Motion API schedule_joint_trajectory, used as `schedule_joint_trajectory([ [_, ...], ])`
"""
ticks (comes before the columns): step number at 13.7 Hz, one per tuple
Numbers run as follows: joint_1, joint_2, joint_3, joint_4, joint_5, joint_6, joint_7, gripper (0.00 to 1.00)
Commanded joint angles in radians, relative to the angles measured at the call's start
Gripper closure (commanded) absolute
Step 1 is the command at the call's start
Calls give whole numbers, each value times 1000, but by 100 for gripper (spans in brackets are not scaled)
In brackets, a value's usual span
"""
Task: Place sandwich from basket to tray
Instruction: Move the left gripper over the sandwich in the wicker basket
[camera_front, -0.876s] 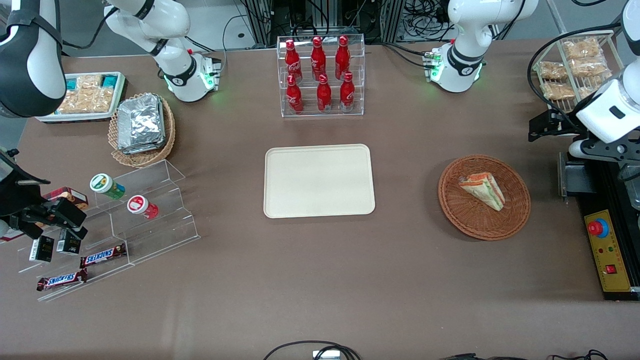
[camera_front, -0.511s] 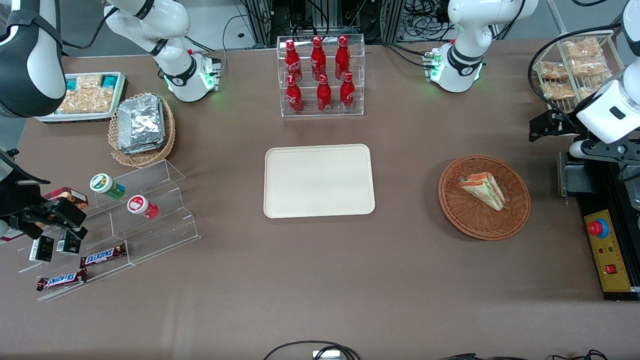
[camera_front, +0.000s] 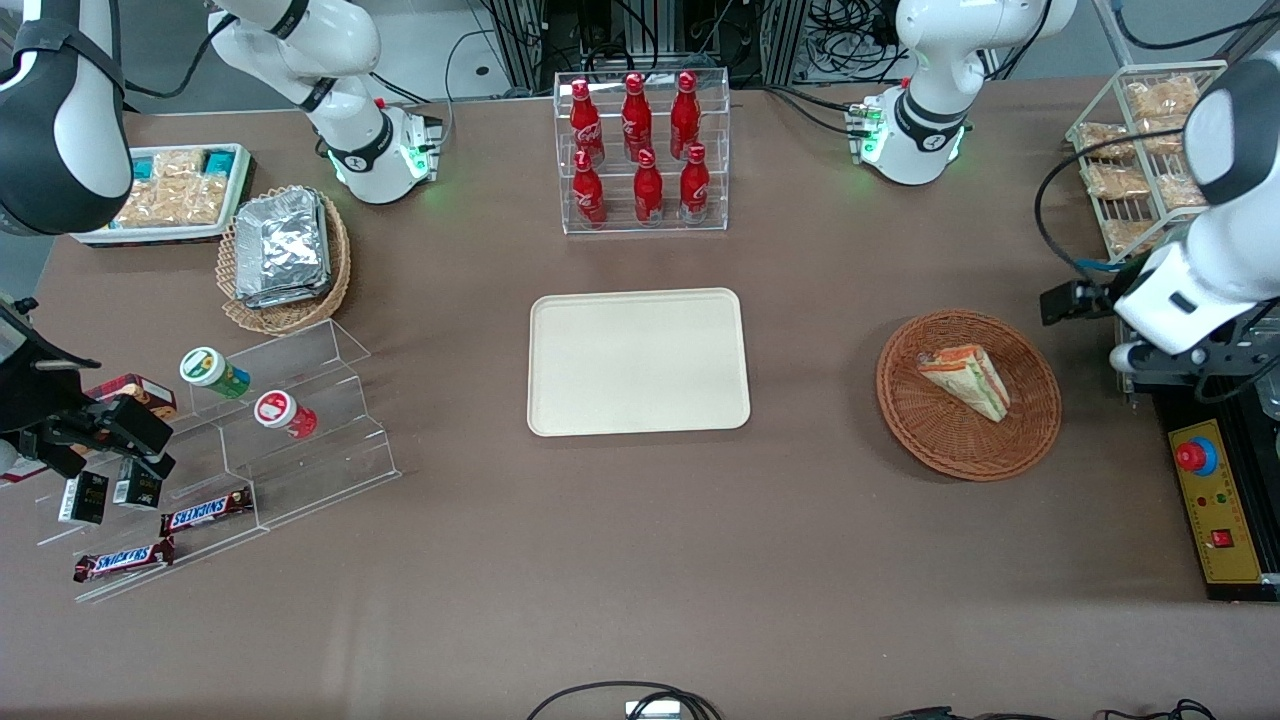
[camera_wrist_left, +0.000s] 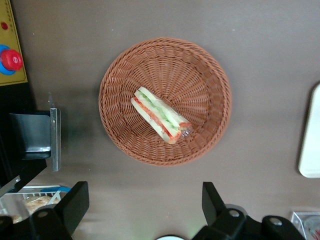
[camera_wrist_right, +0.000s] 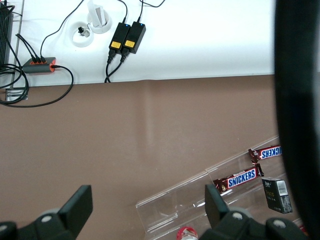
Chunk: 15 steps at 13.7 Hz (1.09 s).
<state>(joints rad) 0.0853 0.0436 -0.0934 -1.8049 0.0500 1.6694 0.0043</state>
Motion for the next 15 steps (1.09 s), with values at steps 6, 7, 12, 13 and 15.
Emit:
schedule_joint_trajectory([
  [6,17,-27,-3,-255,10,274,-329,0],
  [7,17,-28,-3,-280,10,304,-386,0],
  [12,7,-7,-9,-410,10,498,-639,0],
  [13,5,1,-11,-422,10,521,-676,0],
  [15,5,15,-12,-445,10,553,-696,0],
])
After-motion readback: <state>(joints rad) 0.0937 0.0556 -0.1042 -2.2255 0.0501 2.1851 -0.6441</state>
